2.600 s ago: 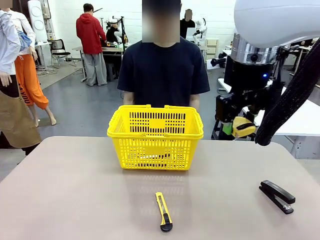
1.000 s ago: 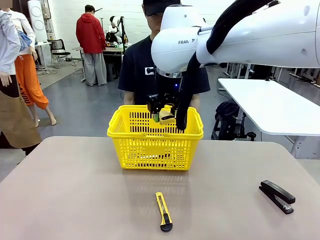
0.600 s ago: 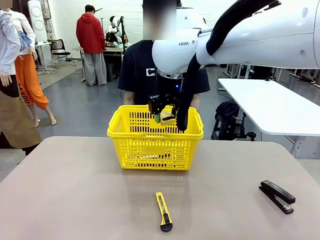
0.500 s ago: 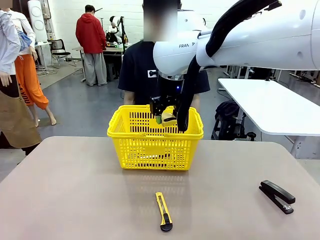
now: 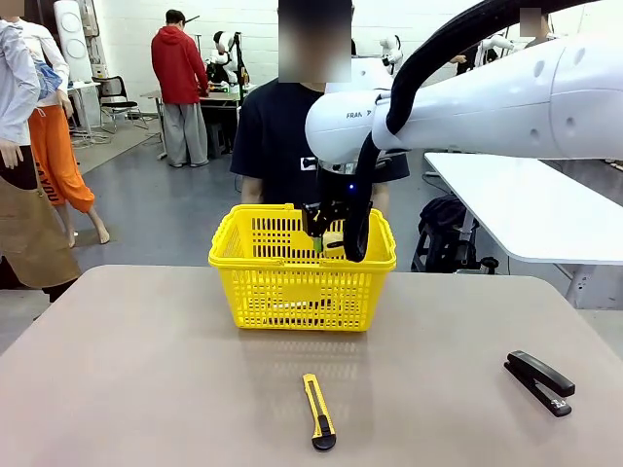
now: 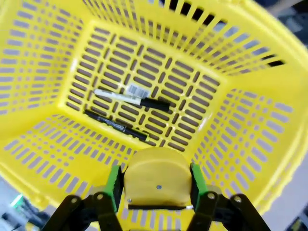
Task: Place the items the person wants into the basket.
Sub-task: Pick up the item the person points to and place it in the Market Basket.
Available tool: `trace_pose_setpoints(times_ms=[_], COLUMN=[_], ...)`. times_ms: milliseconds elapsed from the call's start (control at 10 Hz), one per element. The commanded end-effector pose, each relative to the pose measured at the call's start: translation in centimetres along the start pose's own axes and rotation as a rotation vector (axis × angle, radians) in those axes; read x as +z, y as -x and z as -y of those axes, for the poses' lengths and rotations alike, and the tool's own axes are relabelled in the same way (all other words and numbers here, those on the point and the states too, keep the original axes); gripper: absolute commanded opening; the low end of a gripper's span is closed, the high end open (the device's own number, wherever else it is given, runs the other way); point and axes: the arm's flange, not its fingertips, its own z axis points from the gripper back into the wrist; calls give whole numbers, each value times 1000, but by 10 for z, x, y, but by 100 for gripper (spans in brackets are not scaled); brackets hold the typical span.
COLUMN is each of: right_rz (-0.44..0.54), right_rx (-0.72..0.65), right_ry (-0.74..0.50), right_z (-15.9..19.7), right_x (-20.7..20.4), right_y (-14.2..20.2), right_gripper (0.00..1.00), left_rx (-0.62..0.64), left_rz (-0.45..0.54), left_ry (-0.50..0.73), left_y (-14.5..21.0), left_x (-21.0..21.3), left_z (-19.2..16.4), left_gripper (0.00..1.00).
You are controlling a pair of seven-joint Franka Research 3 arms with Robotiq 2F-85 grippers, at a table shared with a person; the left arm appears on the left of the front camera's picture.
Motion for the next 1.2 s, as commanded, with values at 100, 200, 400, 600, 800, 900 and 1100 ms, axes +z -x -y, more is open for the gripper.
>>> trace_pose_setpoints(times_ms=[100,200,400,600,800,900,1100], right_rz=[-81,-92,-94,-95,-84,-82,-88], right_rx=[10,26,65,90,107,118,126], right_ry=[4,10,10,6,17,19,10], right_z=[-5,-4,-2,0,-1,-2,-1], right_x=[-17,-27,-45,-58,-60,-60,-60], right_y=[-11,-11,-11,-11,-9,-9,-8], right_gripper=[68,68,68,68,68,68,85], left_rx=[-10,-10,-10,-10,-10,-10,-10], left_rz=[13,13,13,13,13,13,13], left_ry=[-7,-7,-7,-7,-7,-7,-7], left_y=[1,1,1,1,1,1,1], left_x=[0,0,0,0,0,0,0], left_z=[-1,-1,-1,-1,-1,-1,-1], left_gripper=[100,100,100,100,100,100,100])
